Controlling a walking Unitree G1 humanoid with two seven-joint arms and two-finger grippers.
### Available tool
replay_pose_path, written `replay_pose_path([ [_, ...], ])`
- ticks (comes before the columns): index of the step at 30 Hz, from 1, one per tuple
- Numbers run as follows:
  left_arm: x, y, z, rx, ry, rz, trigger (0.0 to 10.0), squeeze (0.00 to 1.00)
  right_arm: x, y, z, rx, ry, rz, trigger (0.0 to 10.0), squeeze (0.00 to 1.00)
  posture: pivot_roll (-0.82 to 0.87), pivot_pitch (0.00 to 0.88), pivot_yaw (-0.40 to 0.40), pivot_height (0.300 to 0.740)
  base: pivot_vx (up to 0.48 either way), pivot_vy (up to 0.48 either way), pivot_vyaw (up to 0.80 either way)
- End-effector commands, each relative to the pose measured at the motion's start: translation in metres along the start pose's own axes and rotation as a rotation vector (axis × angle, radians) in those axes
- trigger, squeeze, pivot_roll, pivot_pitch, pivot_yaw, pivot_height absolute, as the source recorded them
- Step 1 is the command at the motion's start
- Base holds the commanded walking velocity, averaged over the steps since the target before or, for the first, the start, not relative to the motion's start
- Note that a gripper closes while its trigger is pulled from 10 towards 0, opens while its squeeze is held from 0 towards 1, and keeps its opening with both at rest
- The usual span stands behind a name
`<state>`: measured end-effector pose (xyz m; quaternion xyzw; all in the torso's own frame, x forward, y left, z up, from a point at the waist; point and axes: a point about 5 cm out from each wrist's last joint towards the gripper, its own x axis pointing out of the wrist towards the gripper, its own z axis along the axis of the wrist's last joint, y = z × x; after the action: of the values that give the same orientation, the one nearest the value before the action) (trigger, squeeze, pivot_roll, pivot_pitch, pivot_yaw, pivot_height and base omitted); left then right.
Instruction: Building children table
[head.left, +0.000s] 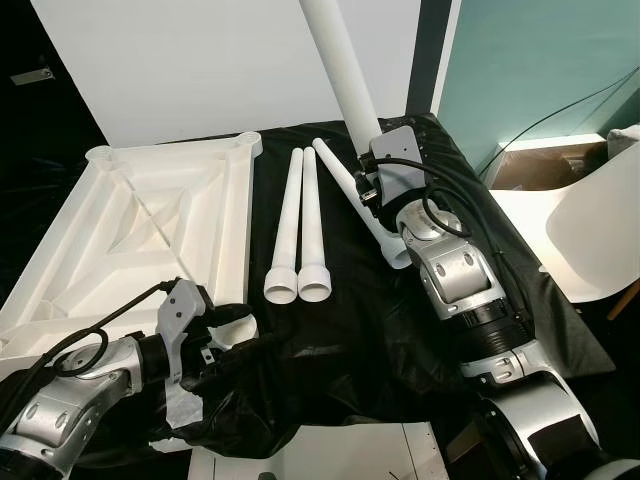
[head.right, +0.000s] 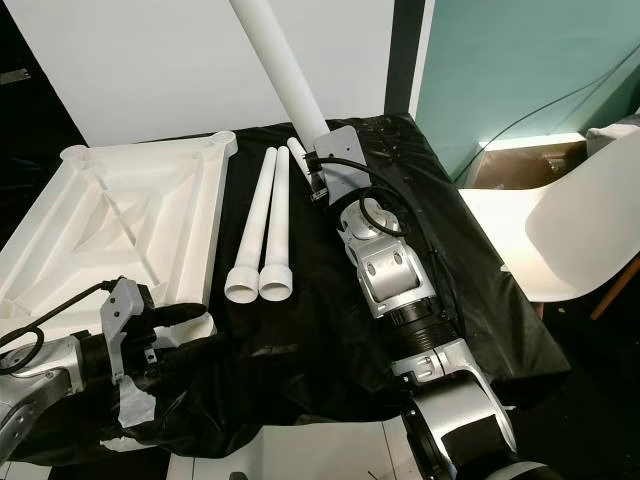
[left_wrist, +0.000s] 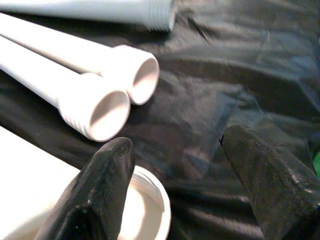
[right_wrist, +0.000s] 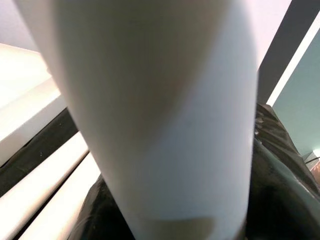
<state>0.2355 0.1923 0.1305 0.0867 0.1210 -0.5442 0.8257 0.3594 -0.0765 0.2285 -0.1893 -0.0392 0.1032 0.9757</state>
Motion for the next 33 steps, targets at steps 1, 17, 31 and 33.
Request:
replay_pose_path([
  [1,-0.001,0.001,-0.002,0.013,0.029,0.001,10.0,0.2,0.0,-0.002,0.005,0.008,-0.02,-0.015,10.0,0.0,-0.05,0.0,0.049,0.74,0.0,0.0,0.0],
  [17,0.018,-0.018,-0.016,0.013,0.17,-0.12,10.0,0.14,0.0,-0.008,0.013,0.014,-0.041,-0.046,10.0,0.0,-0.05,0.0,0.051,0.74,0.0,0.0,0.0],
  [31,0.039,-0.025,-0.017,0.062,0.209,-0.154,10.0,0.14,0.0,-0.009,0.015,0.014,-0.048,-0.047,10.0,0.0,-0.05,0.0,0.053,0.74,0.0,0.0,0.0],
  [33,0.053,-0.032,-0.01,0.069,0.145,-0.188,10.0,0.15,0.0,-0.008,0.016,0.016,-0.049,-0.047,10.0,0.0,-0.05,0.0,0.054,0.74,0.0,0.0,0.0],
])
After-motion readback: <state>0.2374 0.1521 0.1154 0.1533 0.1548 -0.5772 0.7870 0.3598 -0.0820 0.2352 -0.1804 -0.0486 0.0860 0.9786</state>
